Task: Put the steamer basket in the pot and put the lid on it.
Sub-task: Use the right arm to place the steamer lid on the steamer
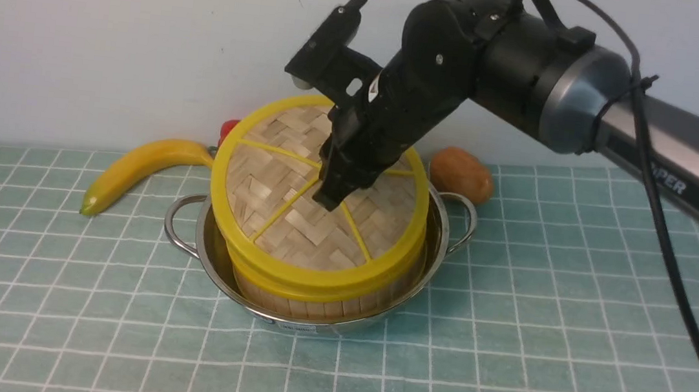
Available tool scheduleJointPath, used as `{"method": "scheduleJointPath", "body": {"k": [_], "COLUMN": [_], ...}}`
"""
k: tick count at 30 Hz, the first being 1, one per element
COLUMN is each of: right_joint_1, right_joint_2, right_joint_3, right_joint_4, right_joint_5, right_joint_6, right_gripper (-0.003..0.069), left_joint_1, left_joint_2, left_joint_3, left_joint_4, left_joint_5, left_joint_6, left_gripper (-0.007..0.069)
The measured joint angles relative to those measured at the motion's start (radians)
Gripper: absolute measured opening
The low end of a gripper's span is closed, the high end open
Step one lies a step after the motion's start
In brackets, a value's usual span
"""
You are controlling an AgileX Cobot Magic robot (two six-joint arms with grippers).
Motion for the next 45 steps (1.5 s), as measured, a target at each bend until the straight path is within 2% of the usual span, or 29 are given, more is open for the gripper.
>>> {"method": "scheduleJointPath", "body": {"k": [45], "right_joint_1": [0.000], "right_joint_2": [0.009], "right_joint_3": [-0.006], "right_joint_4": [-0.035], "right_joint_5": [0.032], "right_joint_6": [0.022], "right_gripper": [0.0142], "left_joint_1": [0.000], "left_joint_2": [0.000], "left_joint_3": [0.000], "left_joint_4": [0.000], "left_joint_5": [0.000], "left_joint_6": [0.000], "left_gripper": [0.0524]}}
